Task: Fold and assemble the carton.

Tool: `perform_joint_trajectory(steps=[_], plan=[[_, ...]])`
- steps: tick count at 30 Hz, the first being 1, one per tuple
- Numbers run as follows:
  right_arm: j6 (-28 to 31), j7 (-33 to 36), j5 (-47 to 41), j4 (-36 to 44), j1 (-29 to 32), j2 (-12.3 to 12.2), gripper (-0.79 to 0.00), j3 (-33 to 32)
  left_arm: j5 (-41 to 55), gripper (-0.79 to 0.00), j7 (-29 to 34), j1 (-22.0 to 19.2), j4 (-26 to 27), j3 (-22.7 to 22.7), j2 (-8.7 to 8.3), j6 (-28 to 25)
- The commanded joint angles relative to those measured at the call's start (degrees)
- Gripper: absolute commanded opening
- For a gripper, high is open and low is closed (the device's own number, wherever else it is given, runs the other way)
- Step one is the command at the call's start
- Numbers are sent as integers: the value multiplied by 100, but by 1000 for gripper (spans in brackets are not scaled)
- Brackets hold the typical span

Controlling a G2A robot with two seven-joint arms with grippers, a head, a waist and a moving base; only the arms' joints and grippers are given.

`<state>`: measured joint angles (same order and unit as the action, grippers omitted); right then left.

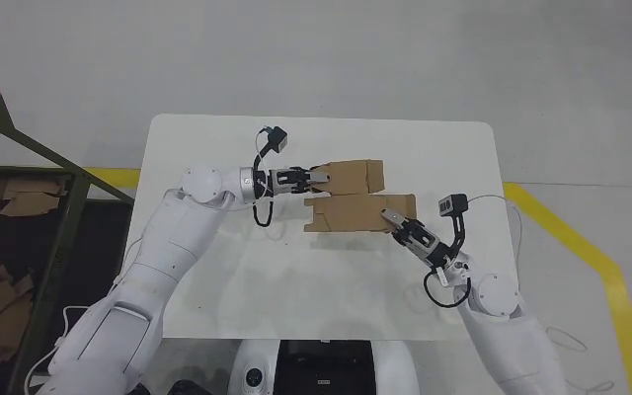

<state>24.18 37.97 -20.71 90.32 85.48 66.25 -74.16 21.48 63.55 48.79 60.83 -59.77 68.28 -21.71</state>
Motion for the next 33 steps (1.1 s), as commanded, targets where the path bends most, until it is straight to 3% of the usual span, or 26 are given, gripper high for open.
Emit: perform_joint_trajectory(steps=[1,6,7,8,10,11,23,25,29,33], plan=[[5,7,5,5,0,0,-785,4,36,-785,27,-1,-7,2,2,17],[17,-14,-3,3,4,1,-785,4,109,-785,68,-14,-23,-6,6,12],[24,-31,-12,4,6,2,-751,-1,129,-785,77,-15,-22,-9,7,5],[37,-41,-27,9,9,3,-483,-3,151,-785,86,-14,-20,-12,8,-4],[55,-63,-60,1,14,3,-31,-22,215,-785,96,-9,-13,-27,9,-29],[60,-78,-98,-10,22,3,0,-38,239,-785,101,-7,-7,-37,9,-51],[407,-143,-401,-227,172,-92,0,-844,442,-785,405,42,53,-146,-22,-213],[413,94,-490,-188,141,-109,0,-900,399,-785,455,41,53,-126,-24,-218],[371,656,-579,-128,-9,-141,-142,-931,350,-785,518,50,58,-80,-22,-220],[268,1300,-540,-147,-264,-153,-77,-729,343,-785,606,61,80,-48,-22,-243]])
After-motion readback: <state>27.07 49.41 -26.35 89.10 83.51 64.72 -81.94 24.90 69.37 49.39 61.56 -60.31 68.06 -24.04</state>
